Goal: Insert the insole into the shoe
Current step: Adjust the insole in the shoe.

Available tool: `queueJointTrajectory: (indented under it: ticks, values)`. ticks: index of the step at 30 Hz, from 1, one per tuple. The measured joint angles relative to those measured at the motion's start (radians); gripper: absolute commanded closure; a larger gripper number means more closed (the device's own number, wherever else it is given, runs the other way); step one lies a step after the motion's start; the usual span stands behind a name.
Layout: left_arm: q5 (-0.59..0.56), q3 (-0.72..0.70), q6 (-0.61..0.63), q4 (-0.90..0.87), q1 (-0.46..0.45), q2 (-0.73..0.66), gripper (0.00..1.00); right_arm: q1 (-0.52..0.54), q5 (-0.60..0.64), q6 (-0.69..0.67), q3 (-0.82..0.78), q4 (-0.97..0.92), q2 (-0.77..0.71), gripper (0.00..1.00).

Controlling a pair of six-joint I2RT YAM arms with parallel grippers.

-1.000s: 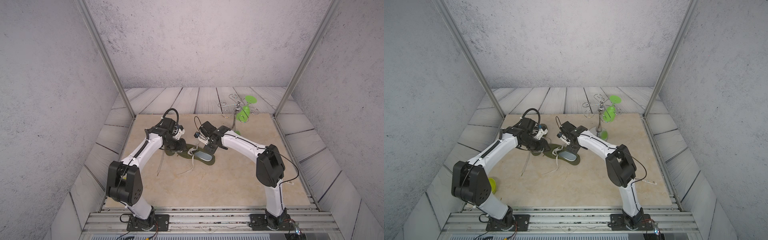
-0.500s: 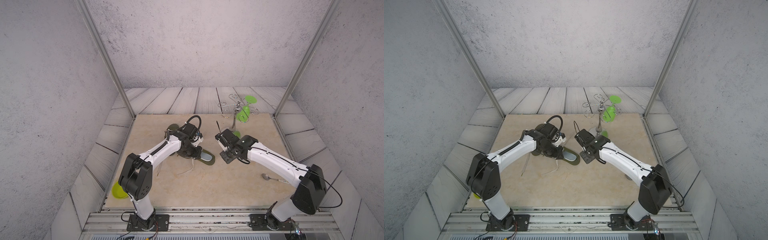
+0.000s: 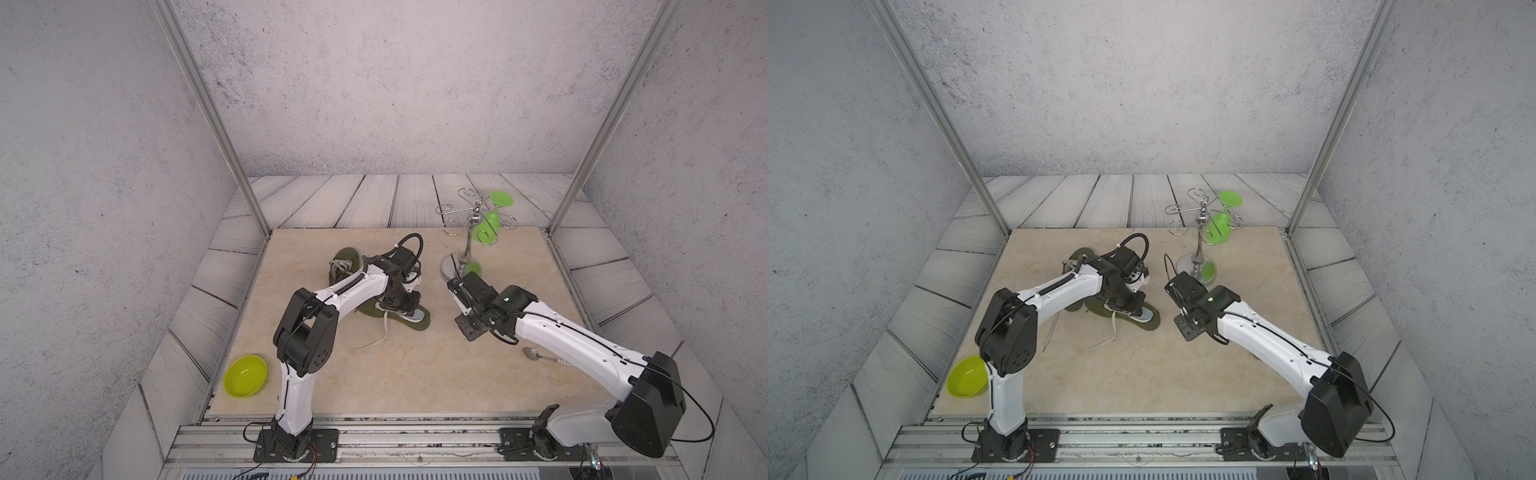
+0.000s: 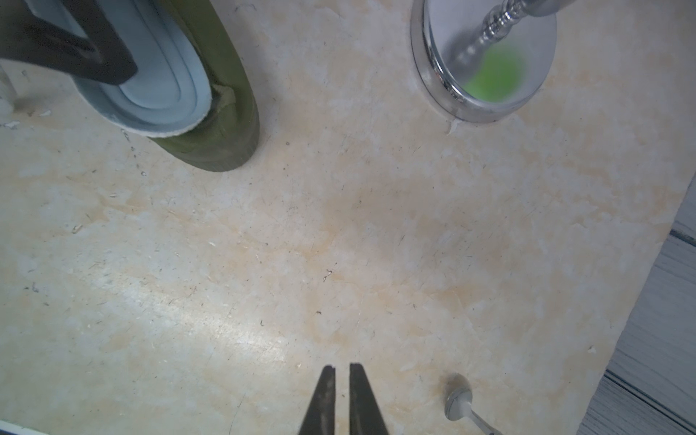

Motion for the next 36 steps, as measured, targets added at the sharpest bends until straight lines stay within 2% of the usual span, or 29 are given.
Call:
queueJointTrajectory:
  ticks: [5, 10, 14, 19, 22, 25, 30, 32, 33, 34, 36]
  values:
    - [-0.003, 0.030, 0.000, -0.003, -0.001, 0.106, 1.00, -0.001, 0.000, 0.000, 0.000, -0.003, 0.000, 0.88]
    - [-0.042, 0.044, -0.001, 0.007, -0.001, 0.093, 1.00, -0.003, -0.010, 0.003, 0.001, 0.000, 0.000, 0.84]
    - [-0.087, 0.047, -0.001, -0.023, -0.001, 0.068, 0.84, -0.003, -0.081, 0.001, 0.001, 0.044, 0.000, 0.78]
    - [-0.194, 0.058, -0.013, -0.127, 0.007, -0.022, 0.74, -0.003, -0.220, -0.041, -0.015, 0.190, 0.004, 0.73]
    - [-0.214, 0.044, -0.030, -0.147, 0.025, -0.089, 0.64, -0.003, -0.295, -0.103, -0.042, 0.275, 0.018, 0.69]
    - [-0.216, 0.007, -0.051, -0.145, 0.055, -0.135, 0.59, -0.003, -0.363, -0.175, -0.050, 0.351, 0.064, 0.65]
    - [-0.192, -0.020, -0.081, -0.132, 0.088, -0.112, 0.56, -0.003, -0.458, -0.272, -0.020, 0.416, 0.180, 0.61]
    - [-0.180, -0.023, -0.097, -0.124, 0.090, -0.099, 0.45, -0.003, -0.484, -0.296, -0.016, 0.448, 0.208, 0.56]
    - [-0.172, -0.023, -0.109, -0.119, 0.090, -0.095, 0.25, -0.003, -0.497, -0.304, -0.018, 0.464, 0.214, 0.54]
    - [-0.166, -0.024, -0.114, -0.117, 0.090, -0.093, 0.20, -0.003, -0.506, -0.311, -0.024, 0.488, 0.214, 0.54]
    - [-0.155, -0.024, -0.133, -0.119, 0.090, -0.093, 0.20, -0.003, -0.519, -0.320, -0.031, 0.524, 0.214, 0.53]
